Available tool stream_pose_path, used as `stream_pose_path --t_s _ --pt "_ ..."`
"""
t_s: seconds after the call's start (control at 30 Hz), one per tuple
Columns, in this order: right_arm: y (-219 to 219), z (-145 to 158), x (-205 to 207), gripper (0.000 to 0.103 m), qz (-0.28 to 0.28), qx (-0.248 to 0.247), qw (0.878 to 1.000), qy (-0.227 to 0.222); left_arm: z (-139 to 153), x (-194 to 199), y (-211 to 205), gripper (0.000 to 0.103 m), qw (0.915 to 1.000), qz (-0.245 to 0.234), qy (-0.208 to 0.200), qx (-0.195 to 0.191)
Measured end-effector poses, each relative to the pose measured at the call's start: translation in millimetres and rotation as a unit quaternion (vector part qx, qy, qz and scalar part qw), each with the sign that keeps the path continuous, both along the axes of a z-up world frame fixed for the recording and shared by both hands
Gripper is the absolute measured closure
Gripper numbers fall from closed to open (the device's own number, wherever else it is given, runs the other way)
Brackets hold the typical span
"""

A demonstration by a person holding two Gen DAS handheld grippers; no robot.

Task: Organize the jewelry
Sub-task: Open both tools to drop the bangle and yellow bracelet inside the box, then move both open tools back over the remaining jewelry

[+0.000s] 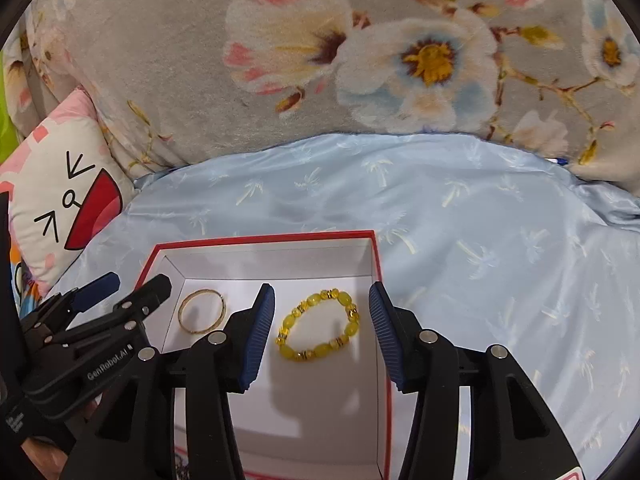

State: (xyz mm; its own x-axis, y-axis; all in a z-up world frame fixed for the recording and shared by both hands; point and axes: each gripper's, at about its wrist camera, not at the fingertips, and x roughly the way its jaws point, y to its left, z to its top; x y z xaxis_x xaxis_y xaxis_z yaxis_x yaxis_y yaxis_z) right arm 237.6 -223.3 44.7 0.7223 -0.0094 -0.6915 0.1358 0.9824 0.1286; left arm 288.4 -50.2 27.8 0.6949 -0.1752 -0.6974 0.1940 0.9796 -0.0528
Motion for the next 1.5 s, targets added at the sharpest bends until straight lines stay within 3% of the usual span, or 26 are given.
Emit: stream_pose_path --t_s 0.3,0.63,1.0,1.5 --pt "6.7 10.9 -56.5 0.054 -0.002 0.01 1.0 -0.006 23.8 -48.7 18.8 0.027 0.9997 0.007 -0.015 -0.016" --pt "14.3 6.6 -112.4 0.053 -0.007 0.005 1.0 -0.001 20.6 -106.2 43.3 0.027 0.9998 0.013 -0.004 -0.018" --pt "18.7 -15.6 -168.7 0.053 -0.011 0.012 1.0 0.023 -2.2 -157.7 77.9 0.027 0.9988 0.041 0.023 -0.015" --pt "49.7 -60.7 -219.7 0.053 0.019 0.004 0.997 0.075 -50.4 -212.4 74.5 0.029 0.9976 0.018 0.066 0.014"
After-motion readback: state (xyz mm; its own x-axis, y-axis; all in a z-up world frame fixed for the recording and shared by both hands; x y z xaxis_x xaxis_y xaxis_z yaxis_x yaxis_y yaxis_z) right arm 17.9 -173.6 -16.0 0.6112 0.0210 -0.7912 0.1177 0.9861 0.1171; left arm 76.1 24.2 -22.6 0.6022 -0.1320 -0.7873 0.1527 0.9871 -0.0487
